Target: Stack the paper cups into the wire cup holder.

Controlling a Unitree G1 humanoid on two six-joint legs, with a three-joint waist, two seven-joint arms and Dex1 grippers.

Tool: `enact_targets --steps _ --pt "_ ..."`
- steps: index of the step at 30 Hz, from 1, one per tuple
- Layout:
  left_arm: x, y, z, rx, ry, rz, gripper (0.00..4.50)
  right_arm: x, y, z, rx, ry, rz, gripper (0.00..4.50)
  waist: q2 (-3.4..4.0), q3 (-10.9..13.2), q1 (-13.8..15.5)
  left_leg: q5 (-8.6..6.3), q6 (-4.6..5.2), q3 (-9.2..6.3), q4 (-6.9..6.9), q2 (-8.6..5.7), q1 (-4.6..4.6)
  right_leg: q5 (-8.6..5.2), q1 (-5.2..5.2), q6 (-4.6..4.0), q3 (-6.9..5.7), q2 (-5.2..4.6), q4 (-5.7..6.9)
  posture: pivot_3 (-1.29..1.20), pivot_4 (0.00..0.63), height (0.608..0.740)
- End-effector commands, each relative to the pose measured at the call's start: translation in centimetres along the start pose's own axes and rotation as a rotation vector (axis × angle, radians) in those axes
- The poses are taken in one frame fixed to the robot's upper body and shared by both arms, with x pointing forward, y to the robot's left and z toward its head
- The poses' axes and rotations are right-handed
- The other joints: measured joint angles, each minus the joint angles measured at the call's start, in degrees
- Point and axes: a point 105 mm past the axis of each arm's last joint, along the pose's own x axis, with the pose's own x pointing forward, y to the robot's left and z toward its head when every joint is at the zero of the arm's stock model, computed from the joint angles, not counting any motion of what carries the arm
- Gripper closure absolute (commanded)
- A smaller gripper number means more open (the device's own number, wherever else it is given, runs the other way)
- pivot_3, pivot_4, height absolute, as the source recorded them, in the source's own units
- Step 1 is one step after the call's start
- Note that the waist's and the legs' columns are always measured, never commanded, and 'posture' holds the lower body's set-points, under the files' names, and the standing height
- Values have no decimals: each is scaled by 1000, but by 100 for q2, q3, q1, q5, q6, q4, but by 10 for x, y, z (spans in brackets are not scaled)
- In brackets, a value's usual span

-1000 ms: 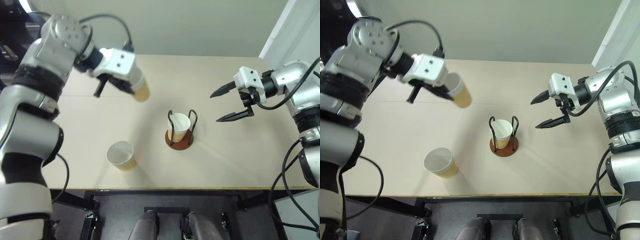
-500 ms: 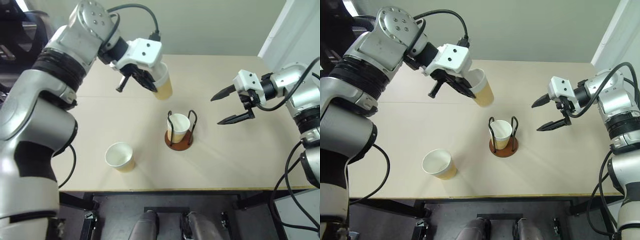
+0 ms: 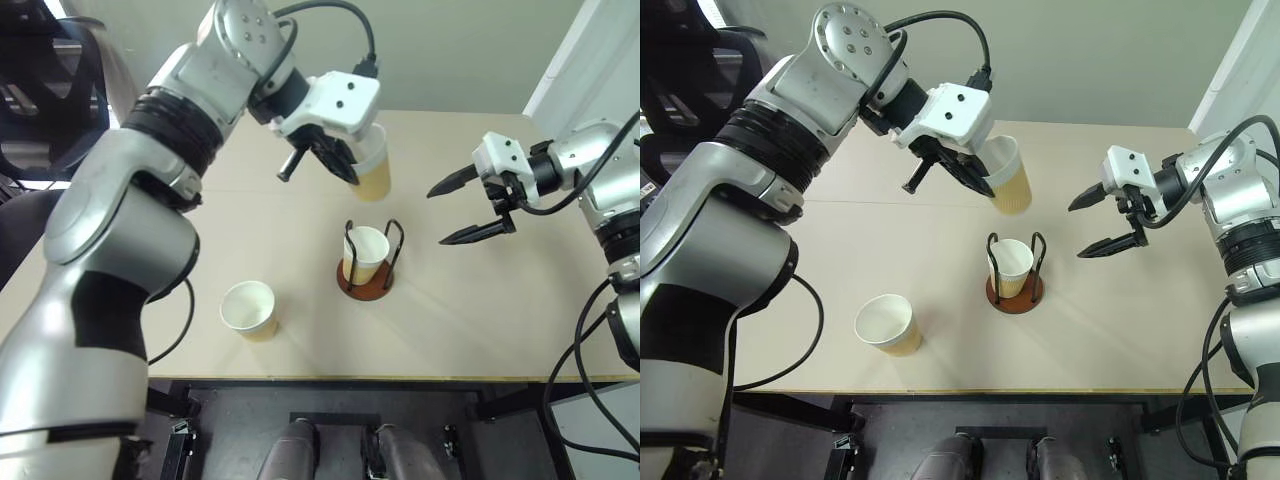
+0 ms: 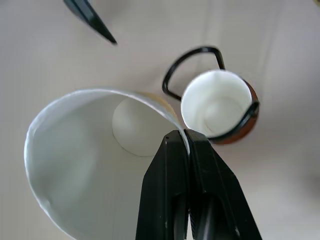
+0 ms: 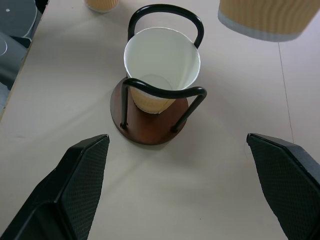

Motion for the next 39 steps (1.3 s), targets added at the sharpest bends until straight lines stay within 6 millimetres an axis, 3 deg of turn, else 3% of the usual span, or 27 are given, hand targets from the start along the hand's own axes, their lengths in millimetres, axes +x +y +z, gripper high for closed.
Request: enact_targets --steps 1,11,25,39 --pt "-7 4 12 47 -7 -3 4451 -12 -3 10 -34 -7 -27 0 0 0 4 0 1 2 0 -1 0 0 0 1 0 0 1 0 150 740" --pt "12 -17 11 35 -33 -122 4451 -14 -3 9 -31 2 -31 0 2 0 9 1 -1 2 1 3 3 2 0 4 0 1 5 0 150 740" --pt "20 -23 13 43 -53 -168 4451 -15 -3 11 -40 3 -32 0 3 0 14 3 3 1 7 1 -1 7 0 10 0 0 4 0 150 740" --pt "29 -36 1 20 -23 -230 4451 -14 -2 12 -43 -3 -30 0 3 0 14 3 2 1 7 1 -1 8 1 11 0 0 4 0 150 740"
